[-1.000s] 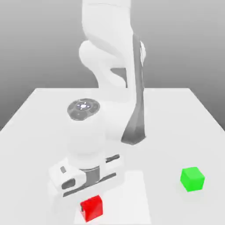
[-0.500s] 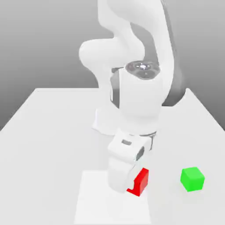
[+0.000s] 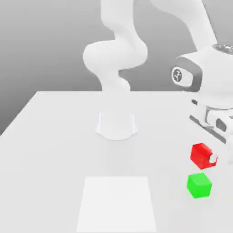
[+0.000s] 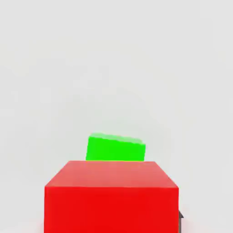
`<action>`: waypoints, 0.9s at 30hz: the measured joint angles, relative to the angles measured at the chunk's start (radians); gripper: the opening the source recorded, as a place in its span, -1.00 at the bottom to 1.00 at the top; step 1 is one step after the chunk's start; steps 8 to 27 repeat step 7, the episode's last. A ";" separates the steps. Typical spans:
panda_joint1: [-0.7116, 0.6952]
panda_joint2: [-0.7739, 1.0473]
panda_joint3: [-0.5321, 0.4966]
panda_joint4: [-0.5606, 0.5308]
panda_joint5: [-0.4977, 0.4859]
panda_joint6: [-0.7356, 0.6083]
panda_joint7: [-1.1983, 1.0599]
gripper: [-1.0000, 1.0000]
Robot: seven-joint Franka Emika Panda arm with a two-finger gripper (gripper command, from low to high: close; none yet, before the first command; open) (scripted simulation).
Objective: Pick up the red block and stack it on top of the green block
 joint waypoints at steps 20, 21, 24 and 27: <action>0.002 0.119 -0.015 0.004 -0.034 0.113 0.021 1.00; 0.002 0.119 -0.015 0.004 -0.034 0.113 0.021 1.00; 0.002 0.119 -0.015 0.004 -0.034 0.113 0.021 1.00; 0.002 0.119 -0.015 0.004 -0.034 0.113 0.021 1.00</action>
